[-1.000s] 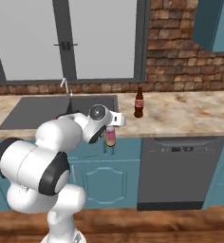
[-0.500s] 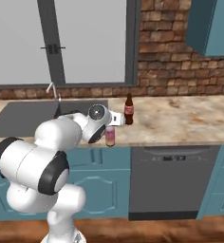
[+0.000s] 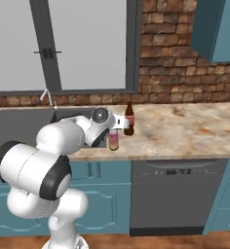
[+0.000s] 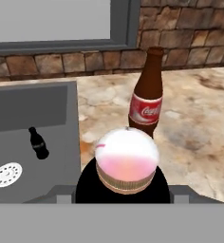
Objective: Place the large bottle from the dining counter next to the other large bottle outside the sink, and place the small bottle from the dining counter next to the other small bottle inside the sink.
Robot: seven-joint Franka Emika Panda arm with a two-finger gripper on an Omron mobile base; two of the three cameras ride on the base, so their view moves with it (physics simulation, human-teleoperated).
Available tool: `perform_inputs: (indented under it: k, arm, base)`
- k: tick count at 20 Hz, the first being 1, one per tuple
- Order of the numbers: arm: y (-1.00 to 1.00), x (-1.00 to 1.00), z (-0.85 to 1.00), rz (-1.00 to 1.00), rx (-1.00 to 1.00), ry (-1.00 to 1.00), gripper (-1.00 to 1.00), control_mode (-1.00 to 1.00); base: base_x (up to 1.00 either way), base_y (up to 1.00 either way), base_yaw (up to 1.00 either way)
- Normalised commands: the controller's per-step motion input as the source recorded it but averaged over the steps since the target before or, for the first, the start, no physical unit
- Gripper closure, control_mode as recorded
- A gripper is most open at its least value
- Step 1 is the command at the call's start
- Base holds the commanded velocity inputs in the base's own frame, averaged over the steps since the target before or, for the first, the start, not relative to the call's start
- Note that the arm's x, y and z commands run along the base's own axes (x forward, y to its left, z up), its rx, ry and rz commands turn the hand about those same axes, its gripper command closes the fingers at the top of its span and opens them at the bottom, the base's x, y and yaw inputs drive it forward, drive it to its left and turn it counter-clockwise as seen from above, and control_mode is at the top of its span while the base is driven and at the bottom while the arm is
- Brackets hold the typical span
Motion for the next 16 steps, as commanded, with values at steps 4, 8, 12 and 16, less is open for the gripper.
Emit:
perform_inputs:
  k: [4, 8, 12, 16]
  arm:
    - [0.0, 0.0, 0.0, 0.0, 0.0, 0.0, 1.0, 1.0]
    - [0.0, 0.0, 0.0, 0.0, 0.0, 0.0, 1.0, 1.0]
    - [0.0, 0.0, 0.0, 0.0, 0.0, 0.0, 1.0, 1.0]
    - [0.0, 0.0, 0.0, 0.0, 0.0, 0.0, 1.0, 1.0]
  base:
    - [0.41, 0.0, 0.0]
    - [0.33, 0.0, 0.0]
    - [0.03, 0.0, 0.0]
    - [0.01, 0.0, 0.0]
